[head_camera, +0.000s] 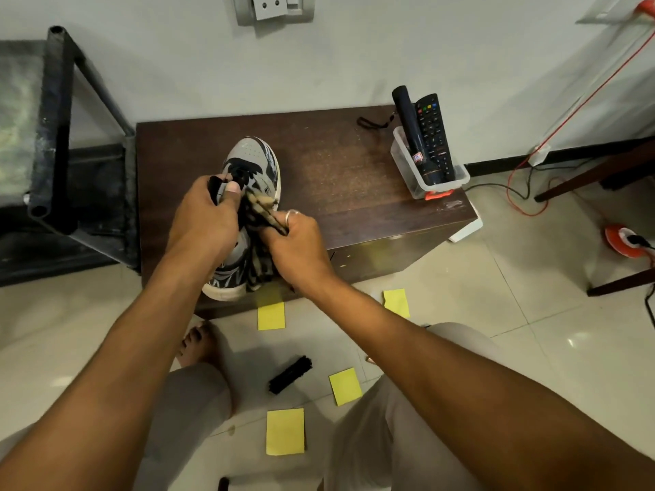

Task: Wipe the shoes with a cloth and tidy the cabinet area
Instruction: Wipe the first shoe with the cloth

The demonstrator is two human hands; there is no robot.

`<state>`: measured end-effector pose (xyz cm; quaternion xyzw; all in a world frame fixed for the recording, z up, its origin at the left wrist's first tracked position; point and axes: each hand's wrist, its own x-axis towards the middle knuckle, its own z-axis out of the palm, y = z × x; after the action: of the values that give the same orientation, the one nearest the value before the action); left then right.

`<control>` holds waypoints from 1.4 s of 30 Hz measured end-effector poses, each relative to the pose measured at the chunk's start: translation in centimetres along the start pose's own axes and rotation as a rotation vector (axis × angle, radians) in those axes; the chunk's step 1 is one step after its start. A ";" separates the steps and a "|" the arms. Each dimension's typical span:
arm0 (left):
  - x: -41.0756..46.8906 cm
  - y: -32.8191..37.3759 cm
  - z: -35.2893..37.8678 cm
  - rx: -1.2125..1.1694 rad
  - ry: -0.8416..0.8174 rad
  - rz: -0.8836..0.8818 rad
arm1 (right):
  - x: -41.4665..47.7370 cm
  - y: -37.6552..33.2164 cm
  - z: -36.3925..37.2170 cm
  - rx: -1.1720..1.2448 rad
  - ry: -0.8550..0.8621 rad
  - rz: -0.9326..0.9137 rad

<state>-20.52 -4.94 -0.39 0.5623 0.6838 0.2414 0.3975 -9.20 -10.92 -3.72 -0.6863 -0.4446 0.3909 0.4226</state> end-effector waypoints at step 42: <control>0.7 -0.2 -0.5 -0.108 0.036 -0.044 | 0.5 -0.8 -2.4 -0.221 -0.364 -0.123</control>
<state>-21.07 -4.25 -0.45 0.5204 0.6891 0.2792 0.4200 -7.08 -10.77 -2.31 -0.6179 -0.5947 0.4308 0.2808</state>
